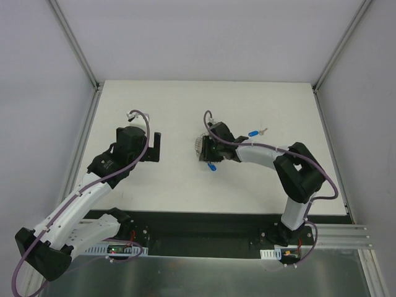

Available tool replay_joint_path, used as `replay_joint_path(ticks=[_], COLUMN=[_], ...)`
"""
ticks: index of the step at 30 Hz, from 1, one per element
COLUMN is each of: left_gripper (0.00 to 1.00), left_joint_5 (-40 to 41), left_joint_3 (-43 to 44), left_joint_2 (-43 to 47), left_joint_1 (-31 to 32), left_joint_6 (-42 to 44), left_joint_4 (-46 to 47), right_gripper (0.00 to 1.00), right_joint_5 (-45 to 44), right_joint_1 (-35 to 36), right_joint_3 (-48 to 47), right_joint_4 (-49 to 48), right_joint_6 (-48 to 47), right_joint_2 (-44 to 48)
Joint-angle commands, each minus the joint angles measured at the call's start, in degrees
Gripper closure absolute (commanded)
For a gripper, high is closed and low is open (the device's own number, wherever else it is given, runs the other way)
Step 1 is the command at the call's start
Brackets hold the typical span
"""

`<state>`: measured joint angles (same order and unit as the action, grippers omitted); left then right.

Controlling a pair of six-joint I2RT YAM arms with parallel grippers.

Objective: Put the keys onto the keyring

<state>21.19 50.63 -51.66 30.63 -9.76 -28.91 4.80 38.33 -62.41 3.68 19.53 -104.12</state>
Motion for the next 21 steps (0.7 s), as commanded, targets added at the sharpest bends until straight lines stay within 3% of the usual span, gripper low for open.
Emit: replay_joint_path(ticks=[1,3,6,12,15,21], left_gripper=[0.01,0.01,0.01,0.01,0.01,0.01], left_joint_5=[-0.62,-0.71,-0.45,-1.76,-2.03,-2.73], left_joint_3=[-0.45,-0.53,-0.71,-0.97,-1.06,-1.32], left_joint_2=[2.08,2.61,3.49,4.64,4.64,4.11], left_joint_1=[-0.57,-0.66,-0.66,-0.84,-0.84,-0.84], left_joint_6=[0.27,0.18,0.18,0.09,0.09,0.09], left_joint_4=[0.96,0.96,1.13,1.22,1.48,1.48], right_gripper=[0.54,0.46,0.46,0.55,0.61,0.62], right_joint_5=[-3.48,-4.44,-8.73,-13.67,-12.80,-14.99], right_joint_1=[7.63,10.26,10.72,10.89,11.33,14.32], right_joint_3=[0.01,-0.43,1.40,6.77,7.48,6.78], right_joint_4=[-1.31,-0.52,1.32,4.05,4.23,6.33], right_joint_6=[1.58,-0.36,-5.19,-15.29,-16.45,-14.88], right_joint_2=[5.84,7.25,10.50,14.91,14.21,10.43])
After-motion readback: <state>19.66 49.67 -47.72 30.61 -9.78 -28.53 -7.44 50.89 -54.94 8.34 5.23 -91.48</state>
